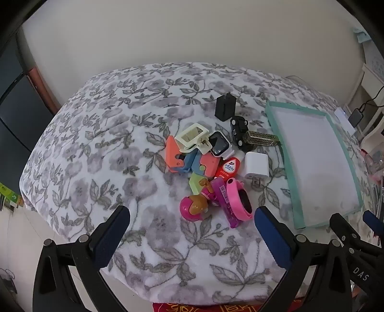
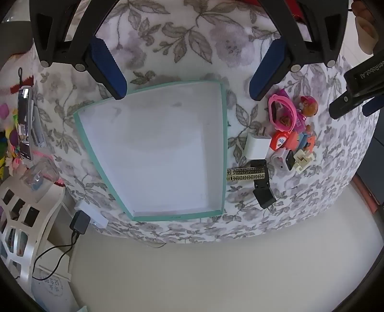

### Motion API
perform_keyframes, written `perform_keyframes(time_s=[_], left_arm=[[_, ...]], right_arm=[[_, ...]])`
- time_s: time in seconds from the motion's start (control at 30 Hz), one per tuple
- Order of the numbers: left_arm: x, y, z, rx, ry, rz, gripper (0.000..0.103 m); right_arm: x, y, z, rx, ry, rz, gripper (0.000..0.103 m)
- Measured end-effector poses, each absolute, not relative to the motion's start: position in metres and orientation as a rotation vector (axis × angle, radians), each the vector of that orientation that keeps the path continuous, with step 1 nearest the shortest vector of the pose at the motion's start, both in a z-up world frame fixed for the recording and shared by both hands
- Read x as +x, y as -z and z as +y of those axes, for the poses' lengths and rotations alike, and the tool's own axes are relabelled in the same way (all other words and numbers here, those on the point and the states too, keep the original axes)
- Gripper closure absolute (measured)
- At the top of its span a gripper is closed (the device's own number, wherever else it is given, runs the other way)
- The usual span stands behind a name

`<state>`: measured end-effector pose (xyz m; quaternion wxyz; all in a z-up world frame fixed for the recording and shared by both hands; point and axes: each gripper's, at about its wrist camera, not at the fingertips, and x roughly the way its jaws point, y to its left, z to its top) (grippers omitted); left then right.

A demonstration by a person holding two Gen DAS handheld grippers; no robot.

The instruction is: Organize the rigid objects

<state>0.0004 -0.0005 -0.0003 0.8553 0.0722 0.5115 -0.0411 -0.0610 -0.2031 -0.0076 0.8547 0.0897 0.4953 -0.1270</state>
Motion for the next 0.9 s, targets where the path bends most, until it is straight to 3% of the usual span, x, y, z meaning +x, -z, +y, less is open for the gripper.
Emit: perform_keyframes(time_s=[0.9], left_arm=[[-0.0008,0.0011,0.0017,0.138,0.099,1.073,0.000]], right_arm=[[-0.0611,0.0040,-0.2040,0.180,0.278,1.037,0.000]])
